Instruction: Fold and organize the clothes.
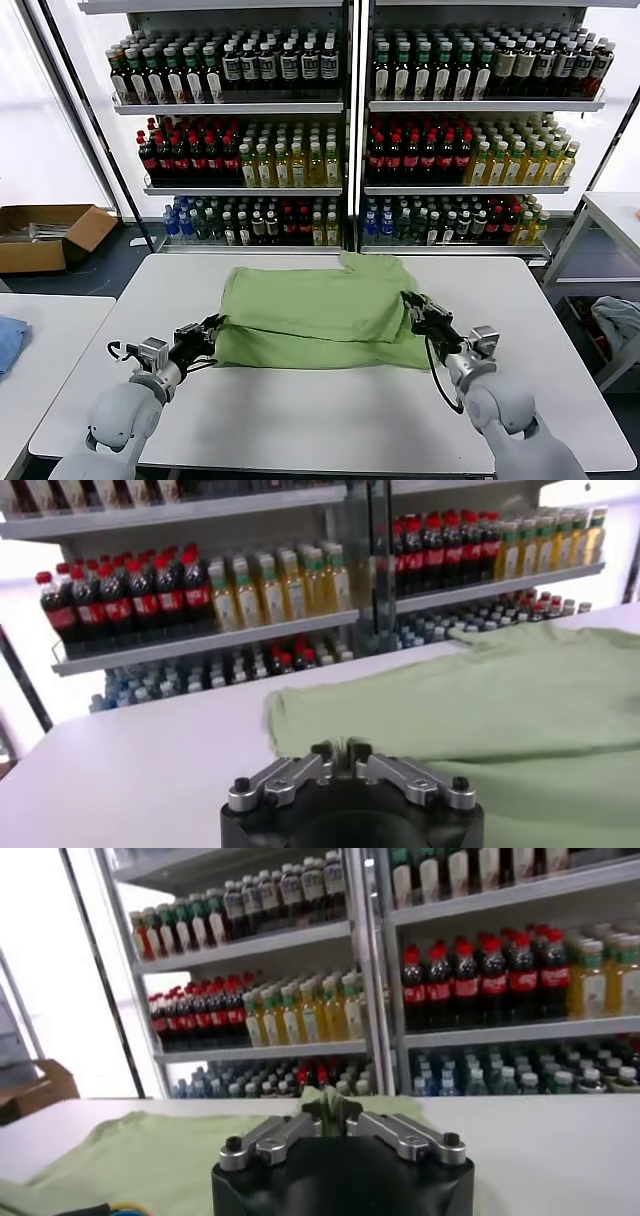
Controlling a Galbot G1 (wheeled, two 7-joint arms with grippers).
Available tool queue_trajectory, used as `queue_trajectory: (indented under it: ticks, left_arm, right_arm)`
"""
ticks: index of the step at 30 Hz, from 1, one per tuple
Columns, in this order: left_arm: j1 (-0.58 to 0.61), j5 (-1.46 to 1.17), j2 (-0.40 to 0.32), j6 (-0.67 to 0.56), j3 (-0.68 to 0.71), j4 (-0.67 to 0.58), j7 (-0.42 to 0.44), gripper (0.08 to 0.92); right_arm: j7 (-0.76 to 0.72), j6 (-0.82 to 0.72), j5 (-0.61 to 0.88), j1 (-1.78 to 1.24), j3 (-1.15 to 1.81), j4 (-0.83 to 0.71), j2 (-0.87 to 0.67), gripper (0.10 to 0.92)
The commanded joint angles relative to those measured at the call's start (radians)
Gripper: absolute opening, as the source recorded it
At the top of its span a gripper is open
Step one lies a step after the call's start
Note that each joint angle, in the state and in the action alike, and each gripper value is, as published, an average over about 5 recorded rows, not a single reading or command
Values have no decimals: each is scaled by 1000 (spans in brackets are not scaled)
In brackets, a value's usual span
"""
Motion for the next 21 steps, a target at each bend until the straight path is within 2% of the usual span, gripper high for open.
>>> queue_trajectory:
  ticks: [1,7,12,16,21]
  left_arm:
    - [-16,3,-4,2,-13,37,-10,389]
    - [103,6,-3,23,-52,-84,-37,563]
    - [143,14,-23,25,-31,-78,-45,710]
    - [139,20,-42,36,-7,-53,-55,767]
    - [147,39,-48,58,8,-40,-58,641]
  right_arm:
    - [8,-26,-30,76,-56,-58,-3,486]
    - [39,-112,-51,-182,65,106,-36,659]
    - [66,-152,-114,-299,105,157,-35,780]
    - [78,-174,-132,-329,111,163,-21,722]
    - [91,-189,-138,-342,103,164,-8,575]
